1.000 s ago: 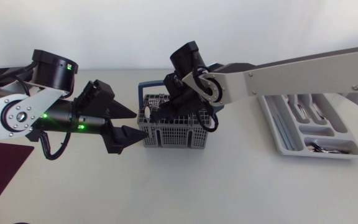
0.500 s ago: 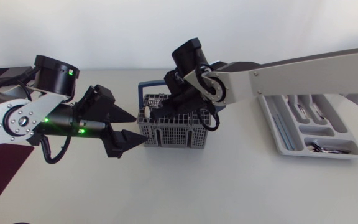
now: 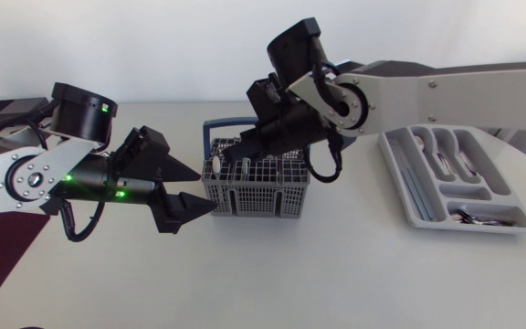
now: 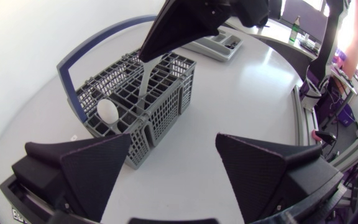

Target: Transfer all utensils from the basket to the drawer tray.

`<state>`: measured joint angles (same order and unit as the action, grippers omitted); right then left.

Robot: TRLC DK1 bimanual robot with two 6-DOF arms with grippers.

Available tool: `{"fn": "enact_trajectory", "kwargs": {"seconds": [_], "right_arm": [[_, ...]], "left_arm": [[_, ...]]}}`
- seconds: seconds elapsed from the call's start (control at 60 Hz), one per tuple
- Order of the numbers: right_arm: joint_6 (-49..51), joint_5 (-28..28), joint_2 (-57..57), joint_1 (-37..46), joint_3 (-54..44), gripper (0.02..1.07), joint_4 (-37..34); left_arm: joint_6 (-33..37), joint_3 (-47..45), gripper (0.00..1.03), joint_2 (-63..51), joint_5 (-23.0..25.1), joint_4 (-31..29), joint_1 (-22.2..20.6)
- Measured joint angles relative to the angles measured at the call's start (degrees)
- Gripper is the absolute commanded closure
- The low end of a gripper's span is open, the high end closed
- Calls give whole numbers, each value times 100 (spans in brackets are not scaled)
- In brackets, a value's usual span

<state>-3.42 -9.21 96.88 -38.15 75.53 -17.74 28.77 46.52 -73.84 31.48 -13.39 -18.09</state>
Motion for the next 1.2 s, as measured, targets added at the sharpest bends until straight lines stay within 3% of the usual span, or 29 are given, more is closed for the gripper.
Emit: {"fn": "enact_trajectory", "kwargs": {"seconds": [0.667,0.933,1.2], "right_arm": [[-2,-627,-1294,498,-20,100,-739],[142,-1034,-2103,1606,-426,100,-1368],[907,-562,-2546,3029,-1128,100,-2090]], "left_arm": [[0,0,8,20,0,-81,-103],[0,0,8,131,-4,-175,-101],[-2,2,8,138,-22,-240,-125]]}}
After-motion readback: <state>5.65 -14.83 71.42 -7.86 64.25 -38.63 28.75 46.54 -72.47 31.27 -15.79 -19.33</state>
